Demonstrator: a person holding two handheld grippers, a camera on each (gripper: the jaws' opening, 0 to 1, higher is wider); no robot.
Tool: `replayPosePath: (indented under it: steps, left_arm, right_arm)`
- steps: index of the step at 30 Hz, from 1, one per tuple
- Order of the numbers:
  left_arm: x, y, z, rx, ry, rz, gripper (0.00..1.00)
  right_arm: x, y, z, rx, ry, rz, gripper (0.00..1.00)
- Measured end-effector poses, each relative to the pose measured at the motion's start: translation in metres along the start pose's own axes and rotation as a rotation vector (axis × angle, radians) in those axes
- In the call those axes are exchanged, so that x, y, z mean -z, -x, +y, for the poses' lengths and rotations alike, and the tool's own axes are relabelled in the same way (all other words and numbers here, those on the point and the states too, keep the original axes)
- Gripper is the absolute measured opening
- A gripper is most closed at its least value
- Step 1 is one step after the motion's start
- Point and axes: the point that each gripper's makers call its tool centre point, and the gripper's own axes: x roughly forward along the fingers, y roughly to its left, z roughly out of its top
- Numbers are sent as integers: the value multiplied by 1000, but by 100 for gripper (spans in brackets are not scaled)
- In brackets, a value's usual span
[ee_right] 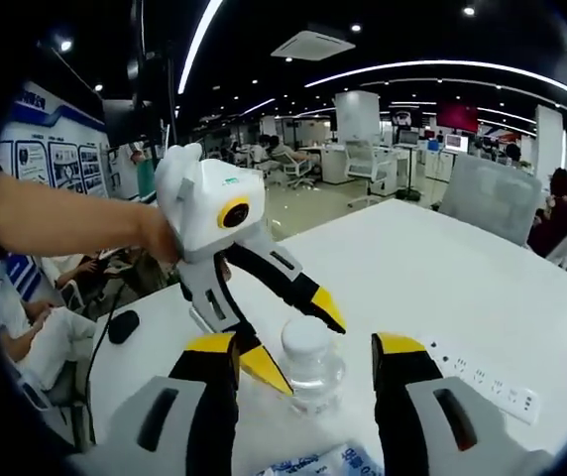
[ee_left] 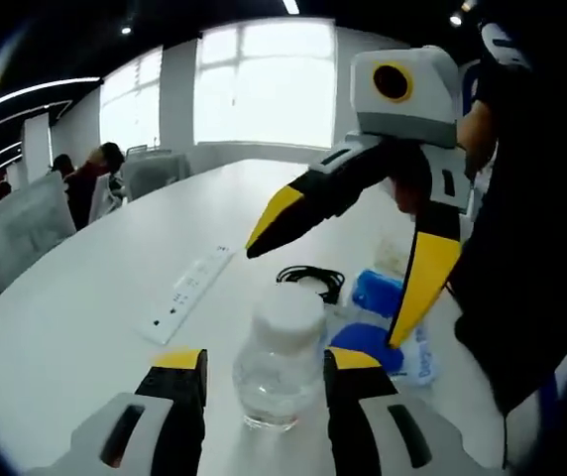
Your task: Arrange the tabletop items into an orderly group along one side of the table until the central work area is clear of visible clutter.
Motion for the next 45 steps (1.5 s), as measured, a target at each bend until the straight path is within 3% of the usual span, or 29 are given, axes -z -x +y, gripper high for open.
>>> replayPosePath:
  steps: [10,18,20,21,23,27,36,39,41,45]
  left_arm:
    - [-17,19,-13,-97,72,-26,57]
    - [-34,34,-30,-186,85,-54,64]
    - [-32,36,-31,-211,97,-47,66]
    - [-25,39,-29,-255,112,-8,67]
    - [-22,42,-31,-290,102,15,67]
    - [-22,46,-45,-335,146,-6,70]
    - [-24,42,-97,-354,170,-9,81]
    - [-25,41,-105,-357,181,-18,82]
    - [-25,40,-118,-378,179,-17,83]
    - [-24,40,-132,-391,193,-19,86]
  right_arm:
    - [-4,42,2,-7,-1,-67,66]
    - [8,76,-1,1,-7,-80,76]
    - [13,87,-2,7,-10,-82,77]
    - [16,92,-3,9,-10,-80,79]
    - [22,99,-3,15,-10,-75,81]
    - [39,126,-7,34,-19,-61,85]
    - [73,187,-27,97,-75,-48,87]
    - [80,197,-33,110,-89,-44,87]
    - [94,218,-38,138,-101,-43,87]
    - [111,239,-45,166,-120,-33,87]
